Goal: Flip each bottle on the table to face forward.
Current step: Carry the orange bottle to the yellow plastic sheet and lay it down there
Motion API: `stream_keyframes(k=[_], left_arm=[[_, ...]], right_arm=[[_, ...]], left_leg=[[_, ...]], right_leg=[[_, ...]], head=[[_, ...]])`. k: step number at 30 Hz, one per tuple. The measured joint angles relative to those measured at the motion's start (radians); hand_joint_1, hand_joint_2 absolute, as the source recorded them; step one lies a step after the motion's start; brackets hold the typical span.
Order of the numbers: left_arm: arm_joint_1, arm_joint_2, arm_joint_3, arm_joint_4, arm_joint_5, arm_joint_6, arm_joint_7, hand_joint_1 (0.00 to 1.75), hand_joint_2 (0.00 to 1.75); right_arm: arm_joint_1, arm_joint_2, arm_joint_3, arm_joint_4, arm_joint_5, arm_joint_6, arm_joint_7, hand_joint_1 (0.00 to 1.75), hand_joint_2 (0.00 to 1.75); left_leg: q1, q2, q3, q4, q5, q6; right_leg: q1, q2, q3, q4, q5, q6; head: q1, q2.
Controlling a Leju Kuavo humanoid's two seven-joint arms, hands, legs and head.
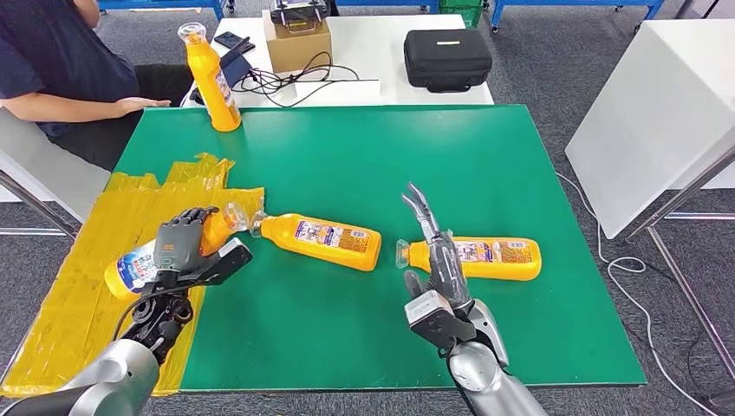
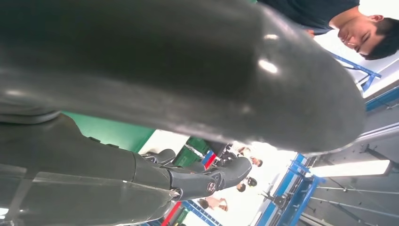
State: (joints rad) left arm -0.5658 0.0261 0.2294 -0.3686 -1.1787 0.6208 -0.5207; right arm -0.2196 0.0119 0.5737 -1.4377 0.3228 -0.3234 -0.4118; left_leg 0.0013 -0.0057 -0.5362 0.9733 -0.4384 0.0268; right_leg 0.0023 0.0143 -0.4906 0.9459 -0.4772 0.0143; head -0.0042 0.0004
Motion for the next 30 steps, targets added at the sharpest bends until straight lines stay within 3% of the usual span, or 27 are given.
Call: stream_keyframes(k=[1, 2, 5, 13, 17, 24, 30], left_arm=[[0.000, 0.002, -0.004, 0.006, -0.001, -0.006, 0.007, 0.29, 1.75], [0.002, 0.003, -0.008, 0.010, -0.001, -0.014, 0.014, 0.00, 1.31], [0.015, 0.008, -0.014, 0.021, 0.009, -0.044, 0.028, 0.00, 0.00], [0.037, 0.018, -0.017, 0.028, 0.060, -0.092, 0.011, 0.00, 0.00], [0.039, 0.017, -0.016, 0.030, 0.081, -0.113, -0.007, 0.00, 0.00], [0.012, -0.020, -0.014, 0.024, 0.206, -0.214, -0.127, 0.00, 0.00], [0.005, -0.080, -0.033, -0.008, 0.376, -0.307, -0.175, 0.00, 0.00]], right_arm=[[0.000, -0.002, 0.000, 0.000, -0.001, 0.006, -0.002, 0.00, 0.00], [-0.001, -0.003, 0.000, 0.001, -0.004, 0.012, -0.005, 0.00, 0.00], [-0.006, -0.006, 0.000, 0.005, -0.014, 0.030, -0.011, 0.00, 0.00], [-0.038, -0.005, 0.001, 0.029, -0.017, 0.063, 0.017, 0.00, 0.00], [-0.056, -0.003, 0.001, 0.051, 0.005, 0.084, 0.061, 0.00, 1.75], [-0.145, 0.038, 0.004, 0.188, 0.117, 0.129, 0.173, 0.00, 1.75], [-0.230, 0.083, 0.003, 0.345, 0.179, 0.167, 0.203, 0.00, 1.75]], left_leg=[[0.000, 0.000, 0.001, 0.000, 0.000, 0.000], [0.000, 0.000, 0.001, 0.000, 0.000, 0.000], [0.000, 0.000, 0.002, -0.001, 0.000, 0.000], [0.000, -0.001, 0.002, -0.001, 0.001, -0.001], [0.000, -0.002, 0.002, -0.001, 0.001, -0.001], [0.000, -0.007, 0.002, 0.000, 0.004, -0.001], [0.000, -0.010, -0.001, 0.000, 0.006, -0.001]], right_leg=[[0.000, 0.000, 0.001, 0.000, 0.000, 0.000], [0.000, 0.000, 0.001, 0.000, 0.000, 0.000], [0.000, 0.000, 0.002, 0.000, 0.000, 0.000], [0.000, 0.000, 0.002, 0.001, 0.000, 0.000], [0.000, -0.001, 0.003, 0.001, 0.000, 0.000], [0.000, -0.006, 0.003, 0.001, 0.000, 0.000], [-0.001, -0.010, 0.001, 0.001, 0.001, 0.001]], head=[[0.000, 0.000], [0.000, 0.000], [0.000, 0.000], [0.000, 0.000], [0.000, 0.000], [0.000, 0.000], [0.001, 0.000]])
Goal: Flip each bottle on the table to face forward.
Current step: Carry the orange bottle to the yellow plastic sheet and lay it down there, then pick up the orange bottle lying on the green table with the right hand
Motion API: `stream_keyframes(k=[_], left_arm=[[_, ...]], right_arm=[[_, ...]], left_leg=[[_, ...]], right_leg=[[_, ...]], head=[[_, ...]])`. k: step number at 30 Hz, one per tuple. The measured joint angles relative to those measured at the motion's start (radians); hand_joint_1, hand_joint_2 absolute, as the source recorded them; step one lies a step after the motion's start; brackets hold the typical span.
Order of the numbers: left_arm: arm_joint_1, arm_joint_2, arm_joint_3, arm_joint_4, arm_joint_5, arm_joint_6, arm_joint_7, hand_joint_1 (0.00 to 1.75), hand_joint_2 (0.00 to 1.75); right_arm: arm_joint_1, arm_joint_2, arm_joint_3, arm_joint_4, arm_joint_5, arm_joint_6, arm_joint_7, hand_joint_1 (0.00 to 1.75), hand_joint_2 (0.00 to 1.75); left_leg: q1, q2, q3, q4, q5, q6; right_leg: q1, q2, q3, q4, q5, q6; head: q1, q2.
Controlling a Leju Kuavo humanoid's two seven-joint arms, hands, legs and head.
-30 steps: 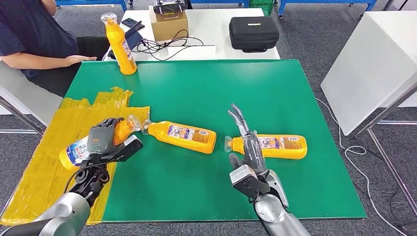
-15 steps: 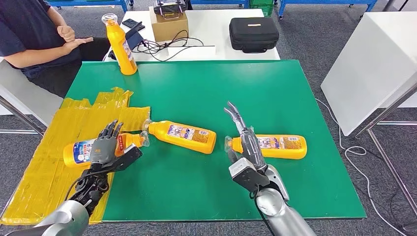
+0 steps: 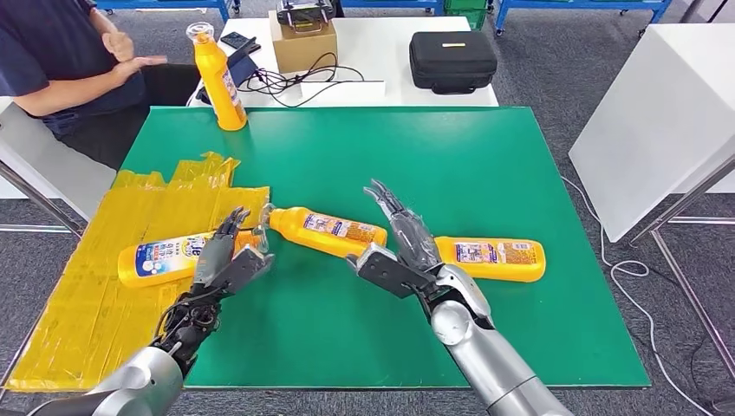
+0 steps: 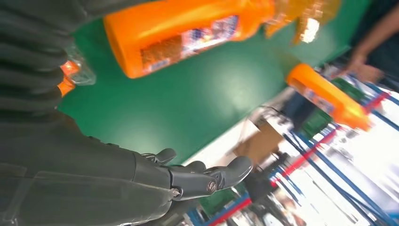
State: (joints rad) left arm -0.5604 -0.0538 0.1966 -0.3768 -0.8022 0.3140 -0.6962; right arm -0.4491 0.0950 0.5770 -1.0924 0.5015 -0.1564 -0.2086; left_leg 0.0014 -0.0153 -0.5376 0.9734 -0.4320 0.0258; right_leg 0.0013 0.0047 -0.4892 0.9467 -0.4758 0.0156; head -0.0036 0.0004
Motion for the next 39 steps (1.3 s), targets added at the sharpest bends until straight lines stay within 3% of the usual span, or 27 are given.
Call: stream_keyframes(k=[7, 14, 27, 39], left_arm=[[0.020, -0.009, -0.170, -0.158, 0.476, -0.123, -0.005, 0.00, 0.00], [0.034, -0.002, -0.290, -0.383, 0.776, -0.190, -0.006, 0.00, 0.00], [0.078, 0.000, -0.336, -0.632, 0.831, -0.188, -0.007, 0.00, 0.00], [0.161, -0.003, -0.374, -0.791, 0.834, -0.162, -0.007, 0.00, 0.00]], right_arm=[[-0.097, 0.056, -0.003, 0.235, 0.050, 0.012, 0.011, 0.00, 1.75], [-0.167, 0.097, -0.005, 0.423, 0.095, 0.003, 0.071, 0.00, 1.75], [-0.235, 0.148, -0.013, 0.570, 0.130, -0.004, 0.125, 0.00, 1.75], [-0.299, 0.245, 0.016, 0.625, 0.144, 0.029, 0.219, 0.00, 1.75]], left_leg=[[0.000, -0.001, -0.005, 0.001, 0.000, 0.000], [0.000, 0.000, -0.011, 0.001, 0.000, 0.000], [0.000, 0.000, -0.014, 0.001, 0.000, 0.000], [0.000, 0.001, -0.015, 0.001, 0.000, 0.000]], right_leg=[[0.000, 0.000, -0.005, 0.000, 0.001, 0.001], [0.000, 0.000, -0.011, 0.001, 0.001, 0.001], [0.000, 0.000, -0.014, 0.001, 0.001, 0.001], [0.001, 0.001, -0.015, 0.001, 0.001, 0.001]], head=[[0.000, 0.000], [0.000, 0.000], [0.000, 0.000], [0.000, 0.000]])
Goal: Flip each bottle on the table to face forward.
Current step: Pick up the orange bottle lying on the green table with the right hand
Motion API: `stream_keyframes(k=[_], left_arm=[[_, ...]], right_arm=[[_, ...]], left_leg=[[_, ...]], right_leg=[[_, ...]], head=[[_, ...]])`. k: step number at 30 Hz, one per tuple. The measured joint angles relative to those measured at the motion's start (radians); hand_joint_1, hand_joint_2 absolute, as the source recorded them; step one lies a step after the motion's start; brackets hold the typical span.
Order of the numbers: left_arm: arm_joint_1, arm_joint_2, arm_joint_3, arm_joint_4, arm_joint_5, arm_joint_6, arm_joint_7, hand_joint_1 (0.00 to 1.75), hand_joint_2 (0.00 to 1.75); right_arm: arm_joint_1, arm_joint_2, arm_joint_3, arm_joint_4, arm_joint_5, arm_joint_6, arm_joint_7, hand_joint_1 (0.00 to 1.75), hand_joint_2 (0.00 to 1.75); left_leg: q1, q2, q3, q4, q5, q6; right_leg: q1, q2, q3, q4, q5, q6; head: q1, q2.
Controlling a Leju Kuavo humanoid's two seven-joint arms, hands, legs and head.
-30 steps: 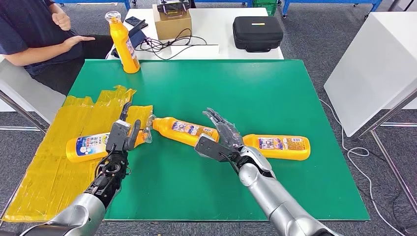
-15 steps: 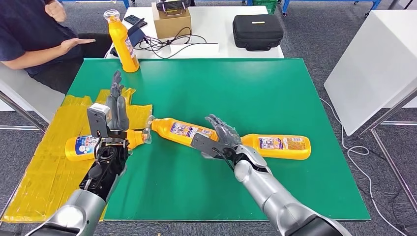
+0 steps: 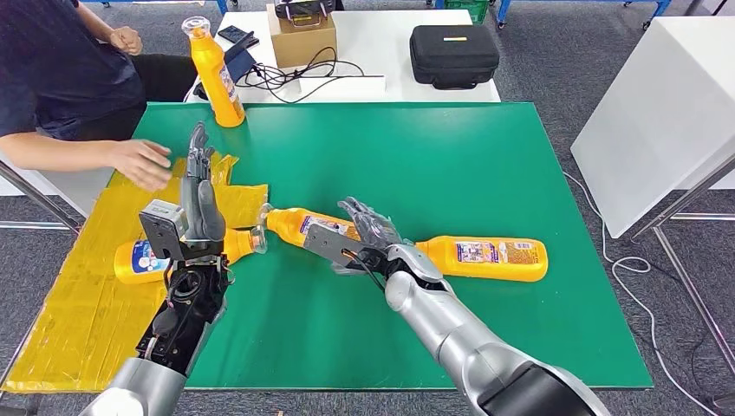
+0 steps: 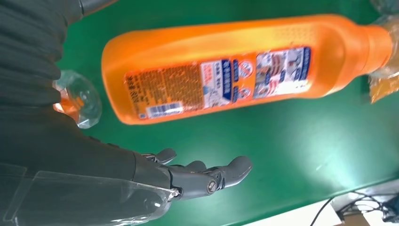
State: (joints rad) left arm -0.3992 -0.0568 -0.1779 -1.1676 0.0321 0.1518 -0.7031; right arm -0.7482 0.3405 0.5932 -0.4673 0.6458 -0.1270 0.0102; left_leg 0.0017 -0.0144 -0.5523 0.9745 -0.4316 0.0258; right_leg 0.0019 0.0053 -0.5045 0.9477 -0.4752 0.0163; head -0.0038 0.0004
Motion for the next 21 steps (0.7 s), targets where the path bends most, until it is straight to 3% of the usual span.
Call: stream_keyframes(k=[10, 15, 20, 21], left_arm=[[0.051, -0.003, -0.021, -0.083, 0.011, -0.024, 0.000, 0.00, 0.00], [0.070, -0.010, -0.045, -0.134, 0.019, -0.034, 0.000, 0.00, 0.00], [0.088, -0.012, -0.059, -0.174, 0.024, -0.037, 0.000, 0.00, 0.00], [0.093, -0.012, -0.061, -0.181, 0.028, -0.037, 0.000, 0.00, 0.00]], right_arm=[[-0.019, 0.018, 0.152, 0.024, -0.106, 0.011, 0.174, 0.00, 1.75], [-0.035, 0.018, 0.262, 0.095, -0.034, 0.020, 0.346, 0.00, 1.75], [-0.037, 0.016, 0.320, 0.148, 0.023, 0.036, 0.422, 0.00, 1.75], [-0.036, 0.014, 0.328, 0.156, 0.037, 0.047, 0.443, 0.26, 1.75]], left_leg=[[0.000, -0.001, 0.000, 0.000, 0.000, 0.000], [0.000, -0.001, -0.001, 0.000, 0.000, 0.000], [0.000, 0.000, 0.000, 0.000, 0.000, 0.000], [0.000, 0.000, 0.000, 0.000, 0.000, 0.000]], right_leg=[[-0.001, 0.000, 0.000, 0.000, 0.000, 0.000], [-0.001, 0.000, 0.000, 0.000, 0.000, 0.000], [-0.001, 0.000, 0.000, 0.000, 0.000, 0.000], [-0.001, 0.000, 0.000, 0.000, 0.000, 0.000]], head=[[0.000, 0.000], [0.000, 0.000], [0.000, 0.000], [0.000, 0.000]])
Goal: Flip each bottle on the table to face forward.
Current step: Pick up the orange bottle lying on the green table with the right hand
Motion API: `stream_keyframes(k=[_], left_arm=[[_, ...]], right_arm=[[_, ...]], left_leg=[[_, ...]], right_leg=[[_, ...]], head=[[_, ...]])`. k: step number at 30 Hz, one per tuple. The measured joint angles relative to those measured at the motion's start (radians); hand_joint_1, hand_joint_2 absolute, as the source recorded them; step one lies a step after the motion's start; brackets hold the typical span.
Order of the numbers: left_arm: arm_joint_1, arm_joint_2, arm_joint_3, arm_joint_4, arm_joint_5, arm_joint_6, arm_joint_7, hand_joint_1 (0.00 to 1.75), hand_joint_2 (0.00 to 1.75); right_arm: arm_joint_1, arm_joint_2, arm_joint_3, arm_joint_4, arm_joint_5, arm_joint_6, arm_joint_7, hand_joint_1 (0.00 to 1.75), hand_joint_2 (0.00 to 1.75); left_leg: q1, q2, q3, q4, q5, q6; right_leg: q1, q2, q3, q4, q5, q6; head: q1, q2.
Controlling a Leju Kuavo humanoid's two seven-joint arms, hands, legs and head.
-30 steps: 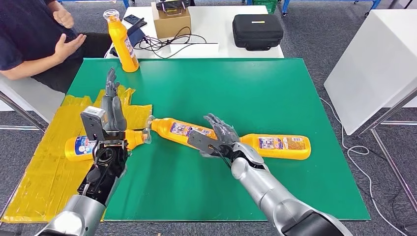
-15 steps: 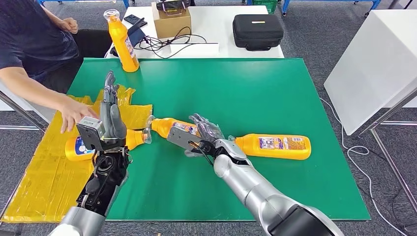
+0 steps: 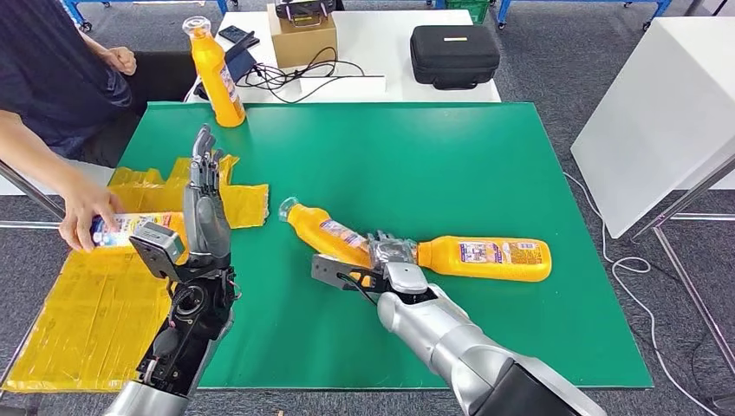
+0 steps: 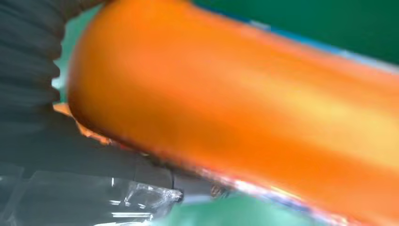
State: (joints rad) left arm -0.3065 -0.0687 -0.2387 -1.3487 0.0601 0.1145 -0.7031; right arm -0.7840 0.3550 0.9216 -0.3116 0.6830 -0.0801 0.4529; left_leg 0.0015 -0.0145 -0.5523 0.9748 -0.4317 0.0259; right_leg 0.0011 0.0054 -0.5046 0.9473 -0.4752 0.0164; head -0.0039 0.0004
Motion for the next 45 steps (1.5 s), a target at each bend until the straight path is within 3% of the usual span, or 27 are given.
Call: stream_keyframes(k=[3, 4, 8, 30, 34, 37, 41, 45], left_arm=[[0.016, 0.000, -0.007, -0.025, 0.014, -0.002, 0.000, 0.00, 0.00], [0.022, 0.000, -0.010, -0.035, 0.018, -0.002, 0.000, 0.00, 0.00], [0.043, 0.003, -0.013, -0.072, 0.023, -0.001, 0.000, 0.00, 0.00], [0.100, 0.016, -0.010, -0.143, 0.018, 0.003, 0.000, 0.00, 0.00], [0.110, 0.019, -0.004, -0.151, 0.009, 0.013, 0.000, 0.00, 0.00], [0.119, 0.023, 0.003, -0.151, 0.007, 0.019, 0.004, 0.00, 0.00], [0.149, 0.030, 0.032, -0.148, 0.057, 0.000, 0.020, 0.00, 1.75], [0.181, 0.032, 0.084, -0.134, 0.122, -0.030, 0.031, 0.00, 1.75]], right_arm=[[0.001, -0.007, 0.014, 0.015, 0.031, 0.031, 0.045, 1.42, 1.75], [0.000, -0.010, 0.016, 0.019, 0.036, 0.040, 0.052, 1.55, 1.75], [-0.003, -0.017, 0.018, 0.025, 0.043, 0.062, 0.057, 1.75, 1.75], [0.006, -0.022, -0.008, 0.030, 0.101, -0.023, -0.049, 1.75, 1.75], [0.015, -0.021, -0.040, 0.029, 0.107, -0.080, -0.107, 1.75, 1.75], [0.022, -0.019, -0.089, 0.011, 0.076, -0.150, -0.206, 1.75, 1.75], [0.021, -0.024, -0.205, -0.083, -0.012, -0.203, -0.378, 1.75, 1.75], [0.022, -0.050, -0.330, -0.237, -0.074, -0.193, -0.459, 1.75, 1.75]], left_leg=[[0.000, 0.000, 0.001, 0.000, 0.000, 0.000], [0.000, 0.000, 0.001, 0.000, 0.000, 0.000], [0.000, 0.000, 0.005, 0.000, 0.000, 0.000], [0.000, 0.001, 0.011, 0.000, 0.000, 0.001], [0.000, 0.002, 0.009, 0.000, 0.000, 0.001], [0.000, 0.002, 0.006, 0.000, 0.001, 0.000], [0.000, 0.003, 0.003, 0.000, 0.001, 0.000], [0.000, 0.001, -0.001, 0.001, 0.001, 0.000]], right_leg=[[0.000, 0.000, 0.001, 0.000, 0.000, 0.000], [0.000, 0.000, 0.001, 0.000, 0.000, 0.000], [0.000, 0.000, 0.005, -0.001, 0.000, 0.000], [0.001, 0.001, 0.011, -0.001, 0.001, 0.000], [0.001, 0.001, 0.009, 0.000, 0.002, -0.002], [0.001, 0.001, 0.006, 0.000, 0.002, -0.002], [0.001, 0.001, 0.003, 0.000, 0.002, -0.001], [0.001, 0.001, 0.000, 0.000, 0.002, -0.001]], head=[[0.000, 0.000], [0.000, 0.000], [0.000, 0.000], [0.000, 0.000], [0.000, 0.000], [0.000, 0.000], [0.000, 0.000], [0.000, 0.000]])
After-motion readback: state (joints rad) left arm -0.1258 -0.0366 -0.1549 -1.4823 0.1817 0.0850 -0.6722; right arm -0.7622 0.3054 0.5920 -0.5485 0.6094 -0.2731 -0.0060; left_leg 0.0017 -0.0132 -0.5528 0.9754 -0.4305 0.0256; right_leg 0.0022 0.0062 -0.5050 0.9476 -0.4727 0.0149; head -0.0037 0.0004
